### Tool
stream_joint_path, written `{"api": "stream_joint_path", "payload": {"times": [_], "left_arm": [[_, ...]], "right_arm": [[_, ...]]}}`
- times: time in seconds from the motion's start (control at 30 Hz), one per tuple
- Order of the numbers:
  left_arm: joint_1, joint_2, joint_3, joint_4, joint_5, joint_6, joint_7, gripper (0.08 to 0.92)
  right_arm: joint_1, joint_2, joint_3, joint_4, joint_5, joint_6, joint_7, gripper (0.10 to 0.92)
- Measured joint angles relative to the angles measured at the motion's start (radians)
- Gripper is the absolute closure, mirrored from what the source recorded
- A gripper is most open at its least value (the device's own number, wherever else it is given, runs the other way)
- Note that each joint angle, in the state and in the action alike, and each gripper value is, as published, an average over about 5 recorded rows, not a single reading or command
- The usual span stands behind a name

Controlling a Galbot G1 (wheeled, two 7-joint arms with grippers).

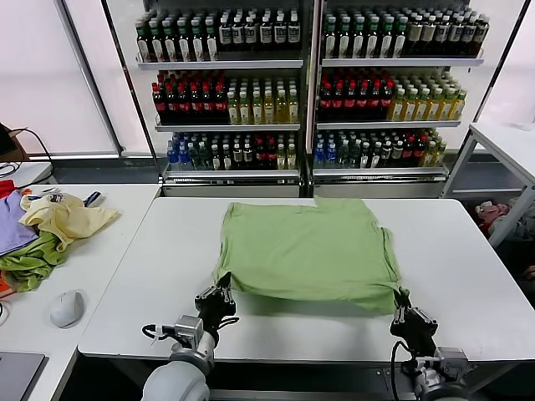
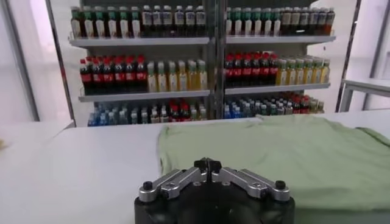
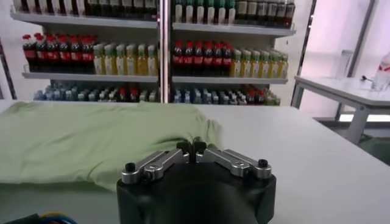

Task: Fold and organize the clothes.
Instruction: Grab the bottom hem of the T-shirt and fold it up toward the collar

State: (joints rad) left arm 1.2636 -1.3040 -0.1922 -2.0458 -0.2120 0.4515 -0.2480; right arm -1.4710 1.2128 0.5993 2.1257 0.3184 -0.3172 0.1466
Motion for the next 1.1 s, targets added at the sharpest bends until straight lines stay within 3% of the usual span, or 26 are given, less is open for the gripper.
{"api": "stream_joint_path", "payload": {"times": [1.1], "left_arm": [[-0.359,-0.003,0.142,0.369,0.111,0.022,-0.009,0.915]], "right_arm": [[0.413,-0.054,-0.145,-0.366,-0.07,-0.03,-0.004,0.899]]}}
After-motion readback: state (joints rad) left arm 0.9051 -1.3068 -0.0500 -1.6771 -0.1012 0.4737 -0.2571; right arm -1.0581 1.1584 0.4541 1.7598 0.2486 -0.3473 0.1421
